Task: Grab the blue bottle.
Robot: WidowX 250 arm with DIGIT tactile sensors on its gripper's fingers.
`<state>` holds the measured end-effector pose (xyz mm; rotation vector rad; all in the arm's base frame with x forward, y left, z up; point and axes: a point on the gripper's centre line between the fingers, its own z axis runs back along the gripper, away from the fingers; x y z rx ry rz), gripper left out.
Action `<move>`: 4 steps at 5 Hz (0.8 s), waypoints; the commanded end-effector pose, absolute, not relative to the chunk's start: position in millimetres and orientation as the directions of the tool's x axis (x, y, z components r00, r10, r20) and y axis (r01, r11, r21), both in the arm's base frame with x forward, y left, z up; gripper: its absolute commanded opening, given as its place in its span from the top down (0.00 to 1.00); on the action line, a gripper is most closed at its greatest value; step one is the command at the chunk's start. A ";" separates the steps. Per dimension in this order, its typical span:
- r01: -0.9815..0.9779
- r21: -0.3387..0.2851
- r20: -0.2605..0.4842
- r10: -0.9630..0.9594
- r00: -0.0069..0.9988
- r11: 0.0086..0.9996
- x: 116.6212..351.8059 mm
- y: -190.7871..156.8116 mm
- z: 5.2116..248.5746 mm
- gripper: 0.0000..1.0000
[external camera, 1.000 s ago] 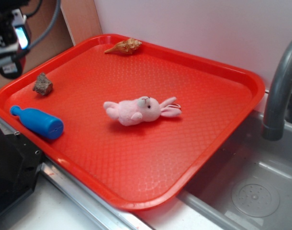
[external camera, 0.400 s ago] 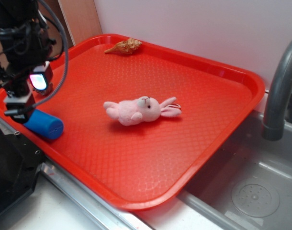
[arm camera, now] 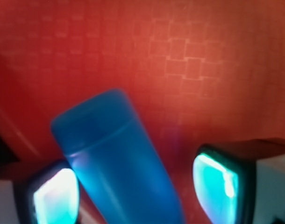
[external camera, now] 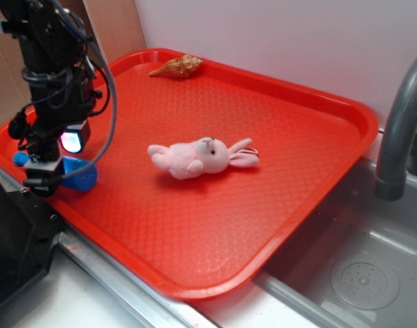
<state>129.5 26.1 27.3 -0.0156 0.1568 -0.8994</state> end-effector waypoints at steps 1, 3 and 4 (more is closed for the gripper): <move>0.774 -0.064 -0.113 -0.775 0.622 0.630 137.1 27.6 29.1 0.00; 0.733 -0.072 -0.190 -0.731 0.655 0.676 140.6 27.5 14.4 1.00; 0.704 -0.060 -0.188 -0.701 0.688 0.708 138.2 28.5 22.8 1.00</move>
